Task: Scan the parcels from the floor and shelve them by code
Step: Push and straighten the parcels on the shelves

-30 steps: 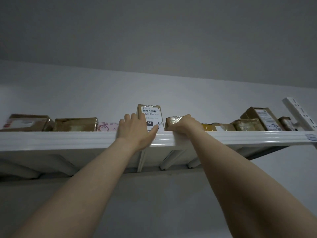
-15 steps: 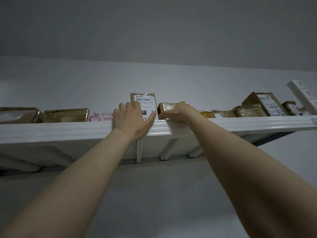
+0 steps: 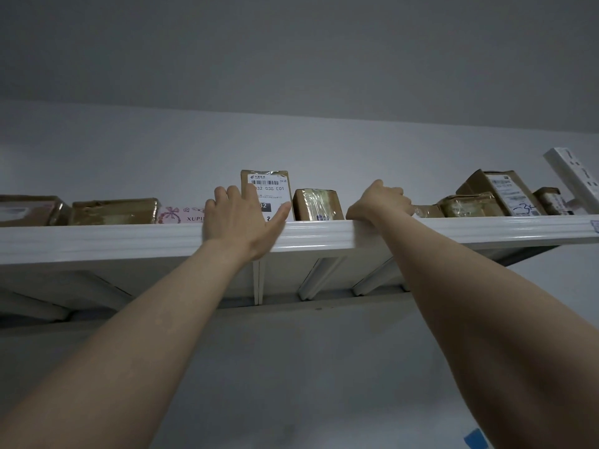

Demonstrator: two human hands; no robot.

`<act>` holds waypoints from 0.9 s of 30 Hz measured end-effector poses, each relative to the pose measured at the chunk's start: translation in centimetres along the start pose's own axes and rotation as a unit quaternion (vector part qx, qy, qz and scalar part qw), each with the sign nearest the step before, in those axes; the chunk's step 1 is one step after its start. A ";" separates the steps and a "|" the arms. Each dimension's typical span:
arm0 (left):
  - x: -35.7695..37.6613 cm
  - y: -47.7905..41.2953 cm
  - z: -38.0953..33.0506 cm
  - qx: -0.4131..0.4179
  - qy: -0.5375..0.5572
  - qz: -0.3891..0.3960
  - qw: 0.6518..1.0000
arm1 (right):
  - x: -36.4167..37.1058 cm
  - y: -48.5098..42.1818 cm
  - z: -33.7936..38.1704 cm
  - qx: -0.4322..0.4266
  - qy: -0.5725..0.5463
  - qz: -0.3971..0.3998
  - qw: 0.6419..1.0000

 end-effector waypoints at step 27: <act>-1.0 -2.0 -7.3 0.064 0.083 -0.030 0.994 | 0.9 -3.4 -1.3 0.030 0.002 0.061 0.998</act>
Point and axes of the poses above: each hand's wrist, its own y-axis away from the middle knuckle, its own x-axis out of the palm, z = x × y, the point moved 2 cm from there along -y, towards the middle knuckle, and after that the axes turned 6 degrees about x, right-handed, at the moved point
